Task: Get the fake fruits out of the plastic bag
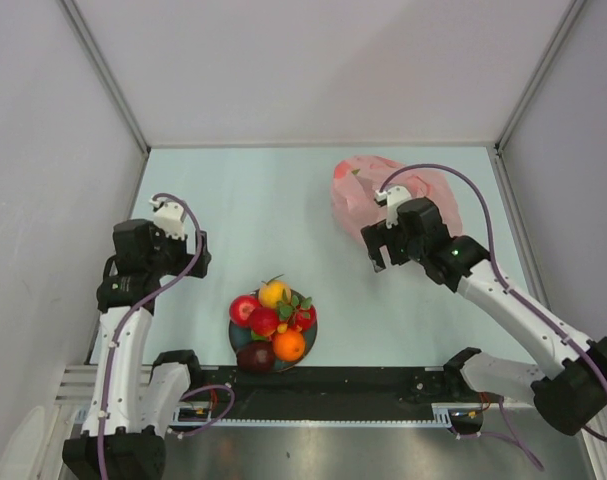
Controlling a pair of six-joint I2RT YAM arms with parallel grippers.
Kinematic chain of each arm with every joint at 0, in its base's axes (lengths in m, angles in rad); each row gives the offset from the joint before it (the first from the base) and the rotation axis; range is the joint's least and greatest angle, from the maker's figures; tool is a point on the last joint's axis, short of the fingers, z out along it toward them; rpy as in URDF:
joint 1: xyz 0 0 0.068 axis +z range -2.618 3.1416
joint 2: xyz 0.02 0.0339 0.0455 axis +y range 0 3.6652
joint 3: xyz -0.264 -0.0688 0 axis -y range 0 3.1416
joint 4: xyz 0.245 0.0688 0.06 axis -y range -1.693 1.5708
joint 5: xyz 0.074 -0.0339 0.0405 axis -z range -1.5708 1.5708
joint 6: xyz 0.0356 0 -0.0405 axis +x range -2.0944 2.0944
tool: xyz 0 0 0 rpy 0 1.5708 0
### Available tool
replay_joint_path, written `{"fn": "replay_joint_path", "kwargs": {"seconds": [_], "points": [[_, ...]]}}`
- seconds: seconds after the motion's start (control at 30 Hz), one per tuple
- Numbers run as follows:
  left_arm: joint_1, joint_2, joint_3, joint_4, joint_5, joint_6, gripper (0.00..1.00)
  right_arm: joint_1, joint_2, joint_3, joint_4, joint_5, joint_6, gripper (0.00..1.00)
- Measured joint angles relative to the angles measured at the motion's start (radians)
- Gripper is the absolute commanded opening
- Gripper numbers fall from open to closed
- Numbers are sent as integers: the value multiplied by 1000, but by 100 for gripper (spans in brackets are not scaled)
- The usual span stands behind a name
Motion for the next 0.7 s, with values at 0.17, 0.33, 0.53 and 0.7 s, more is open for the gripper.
{"fn": "replay_joint_path", "kwargs": {"seconds": [0.17, 0.33, 0.53, 0.7], "points": [[1, 16, -23, 27, -32, 1, 100, -35, -64, -4, -35, -7, 57, 100], [1, 34, -23, 39, -31, 5, 100, -45, -75, -4, -80, -3, 90, 100], [1, 52, -23, 50, -29, 11, 100, -44, -83, -6, -108, -3, 104, 100], [1, 67, -23, 55, -27, 17, 100, -51, -93, -6, -113, 5, 99, 100]]}}
